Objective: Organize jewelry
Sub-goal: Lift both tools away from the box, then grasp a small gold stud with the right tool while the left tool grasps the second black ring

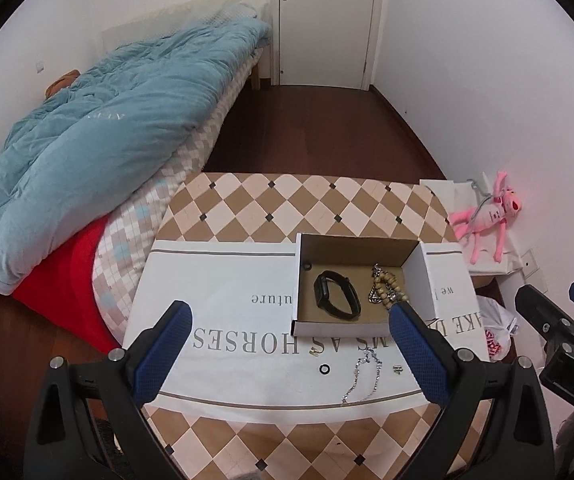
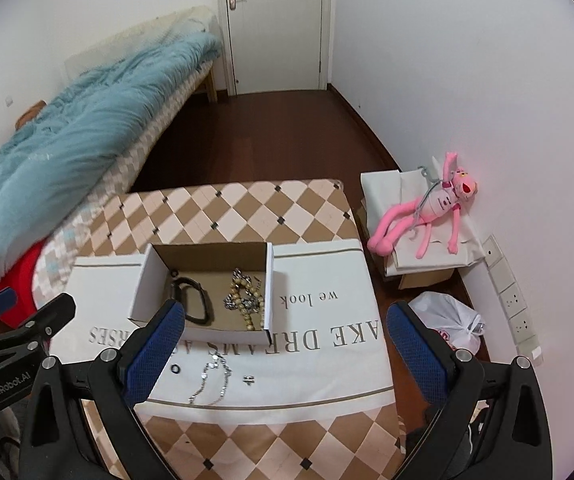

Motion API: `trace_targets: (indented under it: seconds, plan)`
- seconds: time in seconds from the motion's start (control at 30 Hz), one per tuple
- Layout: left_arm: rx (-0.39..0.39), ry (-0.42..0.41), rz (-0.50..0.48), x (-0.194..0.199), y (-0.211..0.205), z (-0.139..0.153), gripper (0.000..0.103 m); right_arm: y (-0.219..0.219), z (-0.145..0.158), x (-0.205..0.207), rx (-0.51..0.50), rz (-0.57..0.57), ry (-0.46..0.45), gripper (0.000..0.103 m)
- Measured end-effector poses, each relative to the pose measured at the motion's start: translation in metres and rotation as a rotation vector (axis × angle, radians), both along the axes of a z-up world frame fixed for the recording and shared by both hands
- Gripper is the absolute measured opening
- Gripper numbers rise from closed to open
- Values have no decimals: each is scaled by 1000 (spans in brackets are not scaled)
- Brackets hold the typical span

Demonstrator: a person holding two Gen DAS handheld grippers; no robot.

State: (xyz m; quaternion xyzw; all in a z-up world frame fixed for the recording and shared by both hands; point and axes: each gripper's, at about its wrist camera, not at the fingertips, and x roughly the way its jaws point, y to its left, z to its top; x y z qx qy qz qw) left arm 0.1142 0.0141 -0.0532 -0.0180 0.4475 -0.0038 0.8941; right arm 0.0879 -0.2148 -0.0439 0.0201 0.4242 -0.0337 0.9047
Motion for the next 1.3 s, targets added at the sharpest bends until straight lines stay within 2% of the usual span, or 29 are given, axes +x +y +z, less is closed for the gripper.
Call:
trace_targets:
  seconds: [0.1, 0.17, 0.3, 0.33, 0.37, 0.4, 0.47, 0.57, 0.63, 0.73, 0.83, 0.97, 1.13, 1.3]
  plan:
    - [36, -8, 32, -2, 3, -1, 101, -1, 2, -2, 34, 0, 8, 102]
    - [61, 2, 52, -1, 7, -12, 101, -2, -8, -1, 54, 4, 39, 102]
    - [118, 84, 82, 1, 13, -61, 101, 1, -55, 4, 91, 18, 132, 102]
    - [125, 102, 85, 1, 15, -71, 101, 2, -75, 6, 105, 24, 172, 101]
    - [137, 130, 92, 0, 16, -86, 101, 3, -91, 7, 118, 30, 197, 93]
    - [145, 166, 94, 0, 18, -102, 101, 3, -107, 8, 132, 35, 223, 80]
    - [150, 215, 98, -3, 22, -126, 101, 5, -138, 11, 161, 42, 280, 66]
    - [167, 274, 101, -8, 27, -152, 101, 7, -176, 12, 225, 46, 315, 55]
    - [183, 296, 104, -11, 29, -162, 101, 8, -189, 10, 243, 53, 310, 48]
    - [183, 324, 107, -14, 34, -172, 101, 15, -200, 11, 242, 80, 292, 43]
    - [190, 329, 99, -13, 33, -174, 101, 23, -206, 16, 212, 98, 305, 30]
    - [188, 324, 80, -7, 29, -174, 101, 34, -209, 15, 124, 109, 284, 13]
    - [178, 324, 46, 5, 19, -177, 101, 33, -208, 17, 117, 111, 272, 12]
    - [119, 320, -20, 12, -4, -181, 100, 12, -199, 14, 148, 63, 258, 12]
